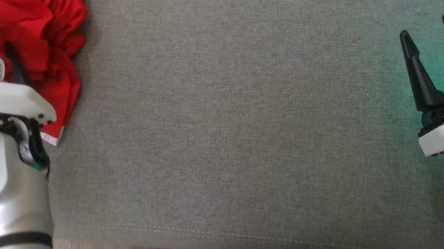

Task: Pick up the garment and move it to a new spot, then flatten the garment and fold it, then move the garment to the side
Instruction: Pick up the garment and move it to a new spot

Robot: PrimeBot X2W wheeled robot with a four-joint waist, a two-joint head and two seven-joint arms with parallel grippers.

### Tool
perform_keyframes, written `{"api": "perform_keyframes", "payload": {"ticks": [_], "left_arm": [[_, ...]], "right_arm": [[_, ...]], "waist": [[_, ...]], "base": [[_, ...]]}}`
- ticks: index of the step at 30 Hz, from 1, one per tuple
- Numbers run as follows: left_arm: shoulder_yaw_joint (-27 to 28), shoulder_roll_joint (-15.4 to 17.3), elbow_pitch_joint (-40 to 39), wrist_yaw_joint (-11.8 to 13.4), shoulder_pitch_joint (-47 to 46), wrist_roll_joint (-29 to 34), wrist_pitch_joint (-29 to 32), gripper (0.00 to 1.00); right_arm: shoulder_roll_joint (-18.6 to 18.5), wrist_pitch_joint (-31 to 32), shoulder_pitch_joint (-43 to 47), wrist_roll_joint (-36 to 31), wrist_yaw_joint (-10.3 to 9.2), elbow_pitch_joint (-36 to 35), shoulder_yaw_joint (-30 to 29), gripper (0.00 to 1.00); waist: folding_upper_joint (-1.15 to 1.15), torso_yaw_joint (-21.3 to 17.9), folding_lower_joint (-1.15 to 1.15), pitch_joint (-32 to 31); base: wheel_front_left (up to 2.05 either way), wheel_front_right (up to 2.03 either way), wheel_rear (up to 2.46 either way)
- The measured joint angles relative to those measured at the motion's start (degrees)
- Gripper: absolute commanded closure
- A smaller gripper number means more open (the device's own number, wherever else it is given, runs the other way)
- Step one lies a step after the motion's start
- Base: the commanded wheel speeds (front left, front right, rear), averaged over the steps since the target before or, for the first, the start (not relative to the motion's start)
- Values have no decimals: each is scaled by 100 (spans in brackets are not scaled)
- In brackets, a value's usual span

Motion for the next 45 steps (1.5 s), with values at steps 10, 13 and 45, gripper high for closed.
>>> {"api": "perform_keyframes", "payload": {"ticks": [10,13,45], "left_arm": [[-16,109,1393,-301,-909,-158,892,100],[-97,189,1401,-314,-950,-141,581,100],[-1346,-419,-4020,-292,1986,154,314,100]], "right_arm": [[-65,43,-38,29,1,-7,-19,0],[-53,40,-91,53,1,19,-19,0],[793,-337,636,52,1,480,-44,0]], "waist": [[0,-41,0,135],[0,-47,0,55],[0,-1296,0,-1702]], "base": [[0,0,0],[0,0,0],[0,0,0]]}}
